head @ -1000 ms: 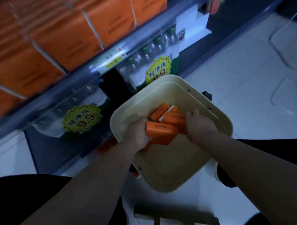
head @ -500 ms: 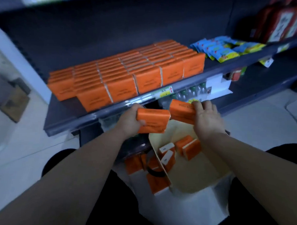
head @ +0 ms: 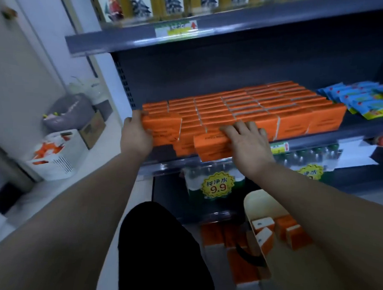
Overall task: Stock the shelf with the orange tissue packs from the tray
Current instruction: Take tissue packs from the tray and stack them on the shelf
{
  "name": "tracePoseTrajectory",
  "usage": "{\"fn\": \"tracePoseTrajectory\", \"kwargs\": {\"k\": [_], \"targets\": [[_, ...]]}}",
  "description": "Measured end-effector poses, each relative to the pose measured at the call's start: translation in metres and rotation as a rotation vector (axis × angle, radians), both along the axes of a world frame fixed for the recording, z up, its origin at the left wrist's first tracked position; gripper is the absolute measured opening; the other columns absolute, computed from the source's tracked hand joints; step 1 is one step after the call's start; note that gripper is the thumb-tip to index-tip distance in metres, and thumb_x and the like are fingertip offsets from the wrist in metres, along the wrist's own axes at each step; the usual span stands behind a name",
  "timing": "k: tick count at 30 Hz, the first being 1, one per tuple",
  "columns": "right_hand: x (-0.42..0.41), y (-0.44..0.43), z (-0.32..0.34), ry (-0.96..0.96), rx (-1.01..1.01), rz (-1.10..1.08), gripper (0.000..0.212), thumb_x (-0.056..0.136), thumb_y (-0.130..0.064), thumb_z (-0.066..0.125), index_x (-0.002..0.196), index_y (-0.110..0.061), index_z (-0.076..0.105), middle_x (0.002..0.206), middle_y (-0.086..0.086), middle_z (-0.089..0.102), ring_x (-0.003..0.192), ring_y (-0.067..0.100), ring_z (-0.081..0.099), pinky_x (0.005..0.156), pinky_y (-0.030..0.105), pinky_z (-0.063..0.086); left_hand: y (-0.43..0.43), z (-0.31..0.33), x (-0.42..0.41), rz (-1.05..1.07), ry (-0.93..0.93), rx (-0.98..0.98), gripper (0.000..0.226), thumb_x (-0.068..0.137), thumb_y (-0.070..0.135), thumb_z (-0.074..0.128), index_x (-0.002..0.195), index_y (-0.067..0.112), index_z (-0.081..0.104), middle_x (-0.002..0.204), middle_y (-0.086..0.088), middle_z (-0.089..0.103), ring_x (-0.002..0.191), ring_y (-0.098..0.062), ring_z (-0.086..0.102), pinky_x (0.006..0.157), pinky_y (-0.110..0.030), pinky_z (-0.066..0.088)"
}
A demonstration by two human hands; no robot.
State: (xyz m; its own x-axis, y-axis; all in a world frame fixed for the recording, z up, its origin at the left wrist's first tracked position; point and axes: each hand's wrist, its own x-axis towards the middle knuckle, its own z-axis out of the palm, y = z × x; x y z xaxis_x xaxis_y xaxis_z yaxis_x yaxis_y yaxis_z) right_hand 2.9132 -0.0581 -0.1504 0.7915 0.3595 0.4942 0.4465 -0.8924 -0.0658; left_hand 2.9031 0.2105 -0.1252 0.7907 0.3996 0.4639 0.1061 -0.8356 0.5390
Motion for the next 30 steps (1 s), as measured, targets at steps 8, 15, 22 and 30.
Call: {"fn": "tracePoseTrajectory", "kwargs": {"k": [8, 15, 22, 30], "targets": [[0.029, 0.071, 0.011, -0.025, 0.034, 0.148, 0.054, 0.087, -0.015, 0.059, 0.137, -0.031, 0.043, 0.126, -0.004, 0.052, 0.111, 0.025, 0.037, 0.078, 0.033, 0.016, 0.068, -0.011, 0.045, 0.140, 0.112, -0.068, 0.041, 0.084, 0.002, 0.040, 0.120, 0.018, 0.049, 0.122, -0.016, 0.046, 0.108, -0.036, 0.050, 0.087, -0.043, 0.045], [0.059, 0.084, 0.006, 0.048, 0.031, 0.131, 0.049, 0.094, -0.019, 0.049, 0.140, -0.032, 0.038, 0.130, -0.005, 0.047, 0.113, 0.024, 0.034, 0.087, 0.037, 0.025, 0.087, -0.040, 0.093, 0.097, 0.168, -0.095, 0.042, 0.082, 0.002, 0.039, 0.118, 0.020, 0.051, 0.115, -0.014, 0.052, 0.110, -0.036, 0.049, 0.085, -0.045, 0.047], [0.073, 0.093, 0.001, 0.121, 0.082, 0.164, 0.050, 0.095, -0.025, 0.050, 0.142, -0.031, 0.037, 0.129, -0.002, 0.047, 0.114, 0.021, 0.033, 0.092, 0.036, 0.027, 0.099, -0.056, 0.131, 0.103, 0.192, -0.155, 0.044, 0.087, 0.001, 0.046, 0.125, 0.023, 0.052, 0.125, -0.015, 0.041, 0.110, -0.037, 0.050, 0.086, -0.038, 0.047], [0.079, 0.104, 0.001, 0.128, 0.115, 0.244, 0.050, 0.090, -0.020, 0.059, 0.138, -0.024, 0.046, 0.121, 0.002, 0.047, 0.111, 0.021, 0.039, 0.095, 0.039, 0.037, 0.099, -0.063, 0.144, 0.009, 0.165, -0.308, 0.057, 0.088, 0.000, 0.051, 0.138, 0.024, 0.041, 0.132, -0.010, 0.036, 0.094, -0.024, 0.051, 0.077, -0.032, 0.046]]}}
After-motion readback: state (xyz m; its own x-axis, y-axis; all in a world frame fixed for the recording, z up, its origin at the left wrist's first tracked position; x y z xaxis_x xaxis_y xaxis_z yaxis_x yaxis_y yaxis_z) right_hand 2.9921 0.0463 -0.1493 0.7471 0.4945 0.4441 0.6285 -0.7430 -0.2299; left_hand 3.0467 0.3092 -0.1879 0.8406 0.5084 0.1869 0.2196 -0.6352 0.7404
